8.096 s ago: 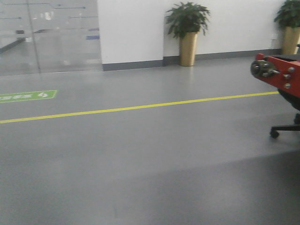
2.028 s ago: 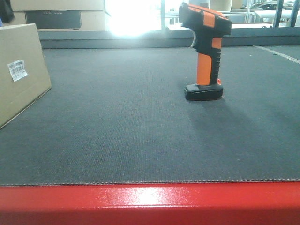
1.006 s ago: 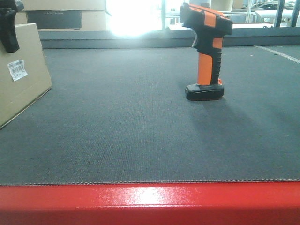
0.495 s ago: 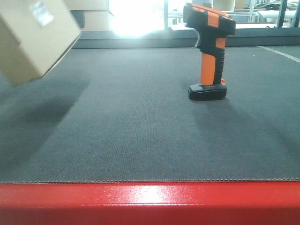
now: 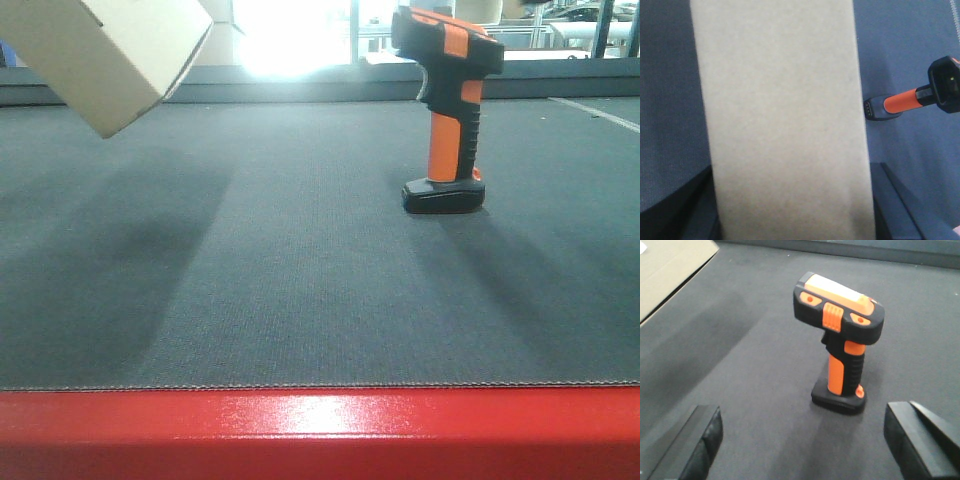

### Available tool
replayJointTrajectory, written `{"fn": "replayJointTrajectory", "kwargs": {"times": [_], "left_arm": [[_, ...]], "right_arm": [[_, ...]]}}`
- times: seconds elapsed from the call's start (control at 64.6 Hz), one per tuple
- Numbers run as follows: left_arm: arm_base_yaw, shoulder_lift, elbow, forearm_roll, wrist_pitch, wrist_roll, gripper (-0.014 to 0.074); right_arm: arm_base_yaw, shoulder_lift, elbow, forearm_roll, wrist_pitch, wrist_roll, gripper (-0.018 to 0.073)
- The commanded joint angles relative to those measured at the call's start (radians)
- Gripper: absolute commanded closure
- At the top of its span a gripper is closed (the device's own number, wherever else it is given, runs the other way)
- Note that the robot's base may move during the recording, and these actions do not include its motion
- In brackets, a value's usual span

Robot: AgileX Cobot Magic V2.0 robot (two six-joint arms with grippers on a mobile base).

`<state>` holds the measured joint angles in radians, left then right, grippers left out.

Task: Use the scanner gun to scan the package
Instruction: 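Grasp the orange scanner gun by its head with the right gripper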

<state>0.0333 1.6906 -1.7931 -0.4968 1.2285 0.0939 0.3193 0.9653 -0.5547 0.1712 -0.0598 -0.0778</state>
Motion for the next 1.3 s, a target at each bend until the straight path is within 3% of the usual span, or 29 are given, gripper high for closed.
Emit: {"fn": "replayJointTrajectory", "kwargs": {"times": [0.0,0.341,0.681,0.82,1.285], "left_arm": [[0.003,0.001,0.011,-0.024,-0.007,-0.007,0.0707],[0.003,0.001,0.051,-0.024,-0.007,-0.007,0.0707],[0.003,0.001,0.051,-0.024,-0.007,-0.007,0.0707],[0.003,0.001,0.051,-0.024,-0.007,-0.007,0.0707],[0.003,0.001,0.049,-0.024,-0.007,-0.007,0.0707]], "right_arm": [[0.002,0.082,0.001,0.055,-0.132,-0.001,0.0],[0.002,0.397,0.001,0.107,-0.545,-0.001,0.0],[0.002,0.61,-0.002,0.122,-0.831,0.001,0.0],[0.002,0.658,-0.022,0.122,-0.866,0.054,0.0],[0.004,0.758,-0.154,0.156,-0.837,0.054,0.0]]}}
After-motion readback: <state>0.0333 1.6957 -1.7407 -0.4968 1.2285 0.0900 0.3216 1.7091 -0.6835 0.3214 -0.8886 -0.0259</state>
